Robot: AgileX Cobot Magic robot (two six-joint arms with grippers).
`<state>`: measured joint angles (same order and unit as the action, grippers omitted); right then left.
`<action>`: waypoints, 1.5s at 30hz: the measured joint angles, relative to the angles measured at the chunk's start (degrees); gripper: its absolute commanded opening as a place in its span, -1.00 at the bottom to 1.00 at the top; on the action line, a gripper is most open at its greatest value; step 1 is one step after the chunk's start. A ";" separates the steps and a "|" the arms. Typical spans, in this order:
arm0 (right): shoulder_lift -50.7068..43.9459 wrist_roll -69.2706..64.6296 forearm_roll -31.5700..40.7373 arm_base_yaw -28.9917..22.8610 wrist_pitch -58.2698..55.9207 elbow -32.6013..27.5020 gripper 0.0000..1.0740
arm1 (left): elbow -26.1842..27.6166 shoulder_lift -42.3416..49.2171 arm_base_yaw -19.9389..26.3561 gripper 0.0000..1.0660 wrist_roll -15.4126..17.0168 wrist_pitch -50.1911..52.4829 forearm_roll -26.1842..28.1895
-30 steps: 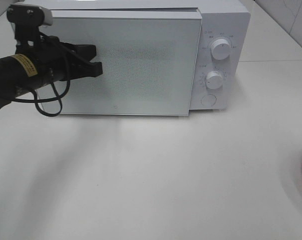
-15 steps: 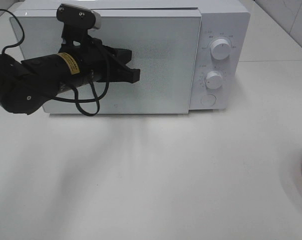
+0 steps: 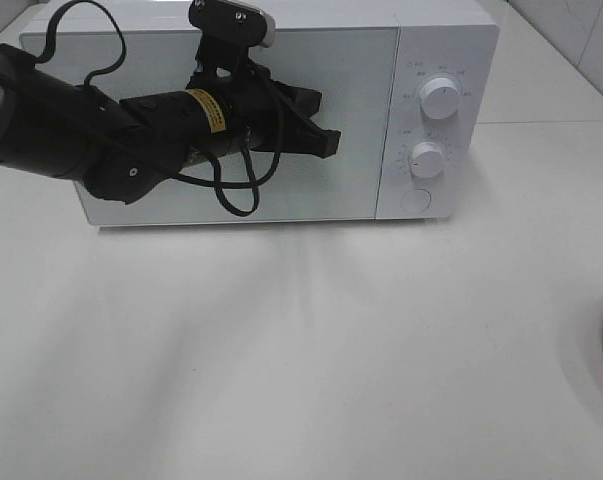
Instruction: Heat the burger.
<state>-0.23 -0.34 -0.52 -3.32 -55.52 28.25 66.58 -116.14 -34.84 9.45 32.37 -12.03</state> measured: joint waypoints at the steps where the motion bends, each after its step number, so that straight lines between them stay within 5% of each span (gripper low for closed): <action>1: 0.00 0.34 0.00 0.00 0.00 0.00 0.42 | 0.23 -0.06 -0.11 -1.00 0.06 -0.23 0.00; 8: 0.00 0.34 0.00 0.00 0.00 0.00 0.42 | 0.74 1.15 -1.15 -0.87 0.11 -4.41 1.60; 10: 0.00 0.34 0.00 0.00 0.00 0.00 0.42 | 1.32 3.04 -2.35 -0.46 0.69 -10.26 4.58; 12: 0.00 0.34 0.00 0.00 0.00 0.00 0.42 | 1.38 3.61 -2.64 -0.27 1.20 -11.86 5.21; 13: 0.00 0.00 0.00 0.00 0.00 0.00 0.42 | 1.66 4.81 -3.32 0.15 1.66 -14.73 6.30; 15: 0.00 0.34 0.00 0.00 0.00 0.00 0.42 | 1.66 5.44 -3.78 0.34 1.83 -16.21 6.59; 16: 0.00 0.34 0.00 0.00 0.00 0.00 0.42 | 1.66 6.42 -4.70 0.78 1.89 -18.91 6.93; 18: 0.00 0.34 0.00 0.00 0.00 0.00 0.42 | 1.66 6.82 -5.21 0.88 1.89 -20.05 7.16; 30: 0.00 0.00 0.00 0.00 0.00 0.00 0.42 | 1.66 14.21 -10.37 0.91 2.01 -48.64 7.68; 45: 0.00 0.34 0.00 0.00 0.00 0.00 0.42 | 1.83 23.89 -10.37 0.91 1.89 -84.40 7.62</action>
<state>-0.23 0.00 -0.52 -3.32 -55.52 28.25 68.41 -92.25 -45.21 11.34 -52.02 -4.41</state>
